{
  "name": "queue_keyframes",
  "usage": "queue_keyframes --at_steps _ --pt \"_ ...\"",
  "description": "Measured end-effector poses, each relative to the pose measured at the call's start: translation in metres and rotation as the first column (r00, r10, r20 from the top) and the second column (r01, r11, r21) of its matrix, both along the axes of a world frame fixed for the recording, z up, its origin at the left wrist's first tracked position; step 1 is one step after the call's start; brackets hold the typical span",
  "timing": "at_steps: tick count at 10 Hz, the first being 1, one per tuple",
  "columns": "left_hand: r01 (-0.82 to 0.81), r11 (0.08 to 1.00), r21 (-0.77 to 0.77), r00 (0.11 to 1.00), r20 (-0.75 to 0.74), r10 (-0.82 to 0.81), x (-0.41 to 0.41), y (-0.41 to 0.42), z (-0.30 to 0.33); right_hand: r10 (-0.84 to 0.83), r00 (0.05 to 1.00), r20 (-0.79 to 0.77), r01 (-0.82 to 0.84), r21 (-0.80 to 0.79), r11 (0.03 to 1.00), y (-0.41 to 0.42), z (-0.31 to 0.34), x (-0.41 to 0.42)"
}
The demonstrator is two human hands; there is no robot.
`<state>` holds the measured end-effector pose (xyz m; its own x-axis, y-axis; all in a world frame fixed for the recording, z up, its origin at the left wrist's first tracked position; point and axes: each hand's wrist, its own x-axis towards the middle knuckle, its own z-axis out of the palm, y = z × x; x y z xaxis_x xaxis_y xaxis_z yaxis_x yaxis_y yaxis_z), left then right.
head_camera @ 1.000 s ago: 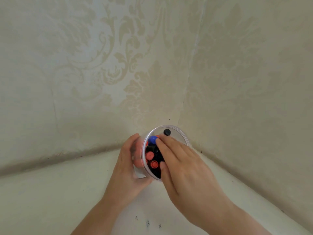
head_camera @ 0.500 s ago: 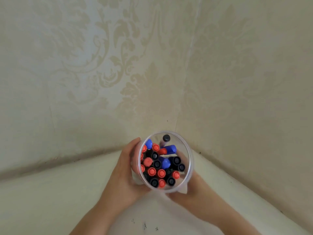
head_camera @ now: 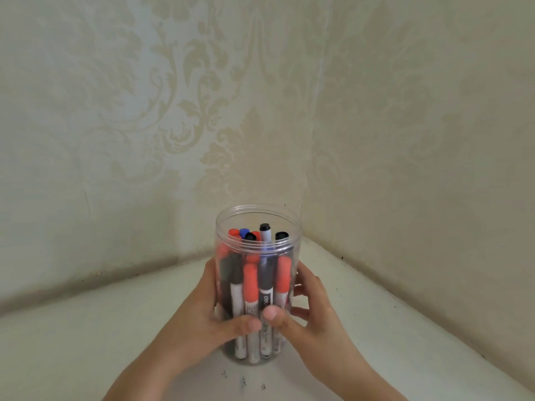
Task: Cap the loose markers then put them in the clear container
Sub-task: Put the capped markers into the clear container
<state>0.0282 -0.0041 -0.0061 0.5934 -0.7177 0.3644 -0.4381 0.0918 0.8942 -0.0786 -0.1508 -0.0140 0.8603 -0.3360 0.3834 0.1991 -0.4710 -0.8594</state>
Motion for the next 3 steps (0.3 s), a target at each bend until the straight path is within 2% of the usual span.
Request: queue_keyframes --at_steps 1,2,3 --pt "0.023 1.0 0.002 0.999 -0.044 -0.023 -0.003 -0.002 0.0 -0.004 1.0 0.015 0.003 0.039 0.999 0.001 -0.002 0.0" --pt "0.017 0.997 0.071 0.997 -0.074 -0.012 -0.001 0.001 -0.001 0.015 1.0 -0.003 -0.015 0.056 0.998 0.001 0.002 -0.002" --pt "-0.102 0.983 0.154 0.995 0.015 0.101 0.005 0.016 0.011 -0.164 0.983 0.081 0.148 0.177 0.973 -0.016 0.024 -0.012"
